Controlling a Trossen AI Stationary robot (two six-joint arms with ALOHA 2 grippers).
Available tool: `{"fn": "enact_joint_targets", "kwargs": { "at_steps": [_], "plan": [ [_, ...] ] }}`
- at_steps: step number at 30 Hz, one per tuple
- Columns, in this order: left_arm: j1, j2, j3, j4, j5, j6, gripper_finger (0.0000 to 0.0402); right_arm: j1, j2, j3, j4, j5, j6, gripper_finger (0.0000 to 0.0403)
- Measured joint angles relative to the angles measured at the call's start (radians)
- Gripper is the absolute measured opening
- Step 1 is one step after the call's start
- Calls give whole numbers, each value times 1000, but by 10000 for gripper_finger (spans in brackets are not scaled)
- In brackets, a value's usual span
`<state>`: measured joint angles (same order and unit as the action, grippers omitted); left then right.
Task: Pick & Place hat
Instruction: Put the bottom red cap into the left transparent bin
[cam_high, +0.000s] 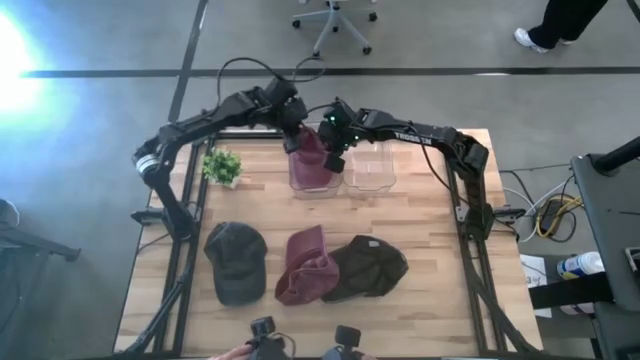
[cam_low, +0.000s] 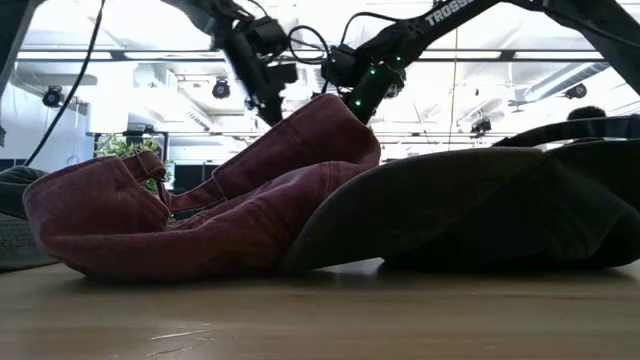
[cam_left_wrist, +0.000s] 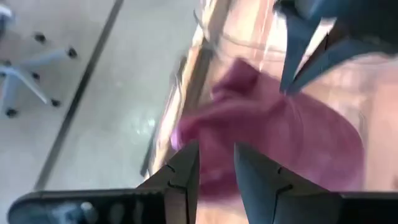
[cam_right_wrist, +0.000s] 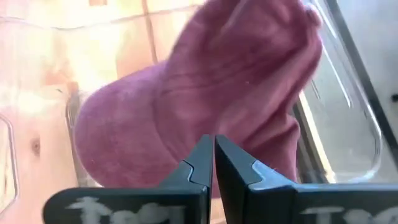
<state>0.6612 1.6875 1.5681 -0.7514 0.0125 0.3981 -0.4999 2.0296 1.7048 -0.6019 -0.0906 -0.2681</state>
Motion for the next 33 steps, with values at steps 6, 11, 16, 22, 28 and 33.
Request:
{"fn": "enact_joint_targets", "kwargs": {
  "at_steps": [6,11,16,22,28,33],
  "plan": [
    [40,-19,-148,78,55,-34,94,10,5,-9,97,-14,-2,13],
    [46,37,-235,301,64,-27,94,10,34,-11,107,-20,26,13],
    [52,111,-226,353,116,-33,94,12,61,-12,93,-23,68,13],
    [53,152,-207,389,200,-39,94,11,62,-30,82,-15,74,13],
    [53,144,-209,382,231,-56,94,16,61,-55,81,-14,74,13],
    [53,67,-196,370,231,-60,94,23,22,-40,83,-13,71,13]
  ]
}}
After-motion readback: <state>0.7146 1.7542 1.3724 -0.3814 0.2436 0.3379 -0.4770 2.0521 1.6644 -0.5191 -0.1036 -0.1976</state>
